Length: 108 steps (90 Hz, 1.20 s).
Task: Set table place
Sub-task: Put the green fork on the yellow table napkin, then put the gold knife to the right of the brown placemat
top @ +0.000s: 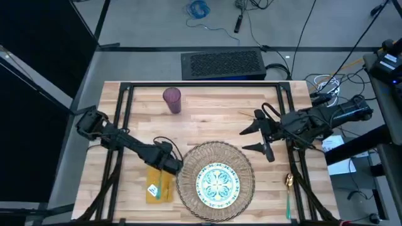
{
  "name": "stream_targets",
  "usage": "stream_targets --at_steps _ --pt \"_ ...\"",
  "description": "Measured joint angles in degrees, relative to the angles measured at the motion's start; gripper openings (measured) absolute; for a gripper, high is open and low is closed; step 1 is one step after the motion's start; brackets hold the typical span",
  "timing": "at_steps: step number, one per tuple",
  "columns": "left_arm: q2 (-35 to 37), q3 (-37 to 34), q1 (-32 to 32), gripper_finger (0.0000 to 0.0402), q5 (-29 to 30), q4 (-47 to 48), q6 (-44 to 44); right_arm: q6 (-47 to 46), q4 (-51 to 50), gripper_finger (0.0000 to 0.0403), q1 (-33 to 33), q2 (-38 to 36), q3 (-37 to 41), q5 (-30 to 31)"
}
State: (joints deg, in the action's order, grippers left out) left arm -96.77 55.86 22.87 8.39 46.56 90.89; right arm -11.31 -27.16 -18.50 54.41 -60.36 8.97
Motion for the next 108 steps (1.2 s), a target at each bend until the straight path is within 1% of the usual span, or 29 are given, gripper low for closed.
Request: stream_targets --at_steps 9,15,25,39,46,56,64,71,76,84,89,95,103,108 --pt "0.0 1.1 0.0 0.0068 1.2 -0.8 -1.6 0.1 0.0 0.0242 0.0 0.0 0.0 0.0" --pt "0.0 3.0 0.0 0.0068 3.2 -1.0 -3.3 0.2 0.0 0.0242 0.1 0.0 0.0 0.0" --pt "0.9 7.6 0.2 0.0068 9.0 -1.0 -8.9 1.0 0.0 0.0242 0.9 0.0 0.0 0.4" --pt "3.9 15.2 1.6 0.0068 18.8 -0.8 -21.4 1.5 0.0 0.0242 3.6 0.0 0.0 0.5" --pt "6.2 18.1 2.1 0.0068 23.0 -1.3 -28.4 2.8 1.0 0.0242 4.7 0.0 0.0 0.5" --pt "10.4 20.4 2.3 0.0068 27.8 -1.7 -38.3 4.2 4.5 0.0242 5.1 0.0 0.0 0.6" --pt "14.3 20.7 2.3 0.0068 31.9 -1.6 -45.0 3.6 8.7 0.0242 5.1 0.4 0.0 0.8" --pt "18.1 20.1 2.2 0.0068 36.3 -1.6 -49.1 2.5 11.4 0.0242 5.6 1.7 0.0 4.0" --pt "20.6 19.2 1.5 0.0068 38.7 -1.6 -51.5 2.6 12.3 0.0242 6.7 3.4 0.0 5.1" --pt "23.2 17.7 -2.1 0.0068 38.8 -1.6 -54.5 2.6 12.5 0.0242 9.0 7.4 0.0 5.2" --pt "24.3 16.1 -5.5 0.0068 37.3 -2.2 -56.5 2.6 12.8 0.0242 10.6 10.3 0.0 4.0" --pt "25.4 13.8 -10.6 0.0068 33.0 -3.2 -58.5 3.1 14.0 0.0242 12.6 14.0 0.0 2.4" --pt "26.2 10.4 -17.9 0.0068 25.2 -6.6 -61.7 3.6 16.9 0.0242 15.7 18.3 0.0 -1.0" --pt "26.4 8.6 -22.0 0.0068 20.8 -8.4 -63.5 3.7 18.4 0.0242 18.1 20.0 0.0 -2.1"
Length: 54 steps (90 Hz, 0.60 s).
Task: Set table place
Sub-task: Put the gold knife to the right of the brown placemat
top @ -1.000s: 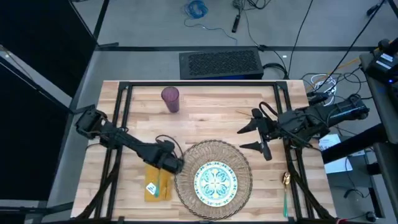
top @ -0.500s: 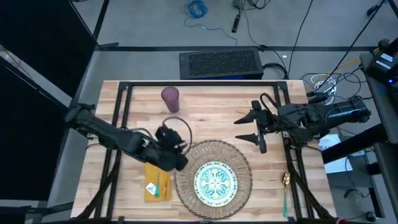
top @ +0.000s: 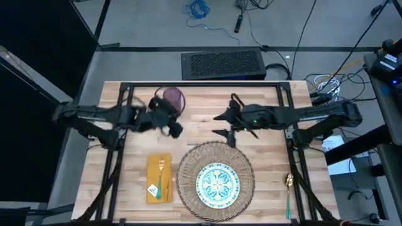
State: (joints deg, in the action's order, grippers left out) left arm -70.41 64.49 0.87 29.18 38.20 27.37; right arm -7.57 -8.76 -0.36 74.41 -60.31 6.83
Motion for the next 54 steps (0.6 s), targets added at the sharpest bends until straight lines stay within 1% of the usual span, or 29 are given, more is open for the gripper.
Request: stream_targets --at_steps 4,7,16,30,38,45,54 --pt "0.1 -1.1 -2.9 0.0068 -2.3 -1.5 -1.1 -0.1 -0.6 0.0242 2.0 0.6 0.0 -0.9" --pt "0.4 -1.8 -4.5 0.0068 -3.4 -3.3 -1.8 -0.2 -2.9 0.0242 3.5 0.8 0.0 -1.3" --pt "1.8 -3.4 -8.2 0.0068 -8.5 -8.8 -6.4 -1.0 -13.4 0.0242 8.0 -0.2 0.0 -1.2" --pt "2.0 -5.0 -11.5 0.0068 -16.6 -18.5 -14.2 -6.2 -27.5 0.0242 12.6 -3.2 0.1 -1.0" --pt "2.1 -5.3 -13.7 0.0068 -21.2 -22.7 -17.5 -11.1 -33.7 0.0242 13.5 -4.0 1.3 -1.5" --pt "2.1 -5.3 -15.7 0.0068 -25.3 -23.9 -19.9 -17.7 -40.0 0.0242 13.8 -4.5 2.5 -4.1" --pt "2.1 -5.4 -18.1 0.0068 -30.1 -24.3 -22.9 -26.5 -45.2 0.0242 11.1 -4.5 4.2 -4.7"
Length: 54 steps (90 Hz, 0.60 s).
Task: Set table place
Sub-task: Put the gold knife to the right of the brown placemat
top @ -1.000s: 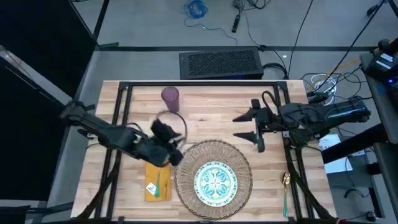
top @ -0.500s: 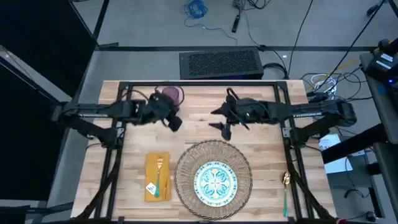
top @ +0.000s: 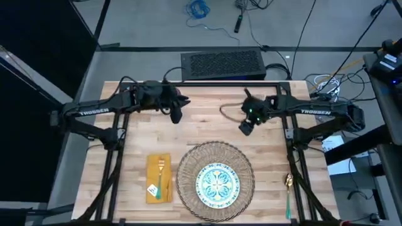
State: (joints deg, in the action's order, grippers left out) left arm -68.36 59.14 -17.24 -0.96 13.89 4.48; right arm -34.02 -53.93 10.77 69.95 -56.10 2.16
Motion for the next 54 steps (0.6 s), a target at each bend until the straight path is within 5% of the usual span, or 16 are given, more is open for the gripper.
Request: stream_targets --at_steps 26,34,44,54 --pt "0.0 0.0 -4.3 0.0068 -10.4 -0.3 -5.9 -31.2 -5.3 0.0242 -17.9 -0.1 4.4 0.4" --pt "0.0 0.0 -5.1 0.0068 -11.0 -1.0 -6.9 -37.8 -7.0 0.0242 -22.2 -0.1 4.4 6.8" --pt "0.0 0.0 -6.0 0.0068 -13.4 -3.6 -6.8 -36.2 -8.2 0.0242 -16.9 0.1 4.7 15.9" --pt "0.0 0.0 -6.0 0.0068 -15.6 -4.4 -5.1 -24.9 4.6 0.0235 -6.7 0.4 8.2 11.6"
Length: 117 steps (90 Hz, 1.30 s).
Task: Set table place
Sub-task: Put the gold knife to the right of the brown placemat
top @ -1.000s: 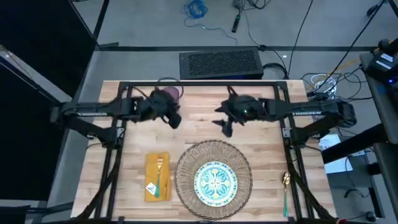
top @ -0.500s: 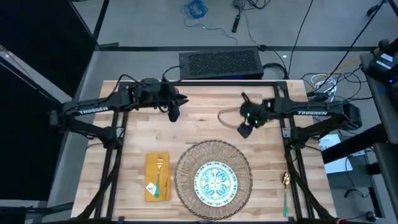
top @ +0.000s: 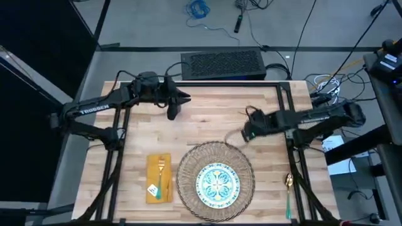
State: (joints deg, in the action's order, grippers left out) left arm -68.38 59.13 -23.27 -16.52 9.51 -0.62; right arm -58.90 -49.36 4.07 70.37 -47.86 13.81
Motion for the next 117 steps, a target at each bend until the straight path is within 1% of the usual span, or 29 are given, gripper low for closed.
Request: stream_targets --at_steps 6,11,17,30,41,45,50,54,61,63,73,82,94,105,111,117 --pt "0.0 0.0 0.2 0.0068 -0.2 0.1 0.3 7.3 6.7 0.0228 6.4 0.1 1.5 -5.9" --pt "0.0 0.0 0.5 0.0068 -0.3 0.5 0.8 14.5 6.2 0.0221 10.7 0.2 1.7 -8.4" --pt "0.0 0.0 0.5 0.0068 -0.4 0.6 1.5 22.7 4.7 0.0213 14.5 0.2 1.5 -10.3" --pt "0.0 0.0 0.5 0.0068 -0.4 0.4 1.7 36.0 1.7 0.0202 21.9 1.3 1.1 -11.6" --pt "-0.4 0.0 0.5 0.0068 -0.4 -0.2 1.7 45.3 0.3 0.0201 25.6 4.2 1.1 -12.8" --pt "-0.5 0.0 0.5 0.0068 -0.4 0.0 1.8 47.4 0.3 0.0201 26.7 5.6 1.1 -12.7" --pt "-0.5 0.0 0.5 0.0068 -0.3 0.2 1.8 47.3 0.2 0.0201 27.8 7.7 1.0 -12.8" --pt "-0.5 0.0 0.5 0.0068 -0.3 0.0 1.8 45.0 0.0 0.0201 28.4 9.3 0.9 -14.3" --pt "-0.5 0.0 0.5 0.0068 -0.3 -0.1 1.8 34.1 0.4 0.0201 29.0 11.3 0.5 -15.6" --pt "-0.5 0.0 0.5 0.0068 -0.3 -0.1 1.8 32.2 1.2 0.0201 29.0 11.5 0.5 -15.7" --pt "-0.5 0.0 0.5 0.0068 -0.3 -0.1 1.5 28.6 4.8 0.0200 28.1 11.4 -0.7 -16.8" --pt "-0.5 0.0 0.5 0.0068 -0.3 0.0 1.4 26.5 2.0 0.0192 27.0 11.2 -1.1 -17.2" --pt "-0.5 0.0 0.5 0.0068 -0.3 0.0 0.7 23.8 -1.8 0.0166 26.5 11.4 -0.3 -18.2" --pt "-0.5 0.0 0.5 0.0068 -0.3 0.0 -0.2 22.5 -1.6 0.0138 26.7 11.4 0.5 -18.4" --pt "-0.5 0.0 0.5 0.0068 -0.7 0.1 -0.3 22.4 -1.4 0.0117 26.7 11.4 0.5 -17.7" --pt "-0.5 0.0 0.5 0.0068 -1.4 0.1 -0.3 22.3 -1.5 0.0087 26.7 11.4 0.5 -16.6"
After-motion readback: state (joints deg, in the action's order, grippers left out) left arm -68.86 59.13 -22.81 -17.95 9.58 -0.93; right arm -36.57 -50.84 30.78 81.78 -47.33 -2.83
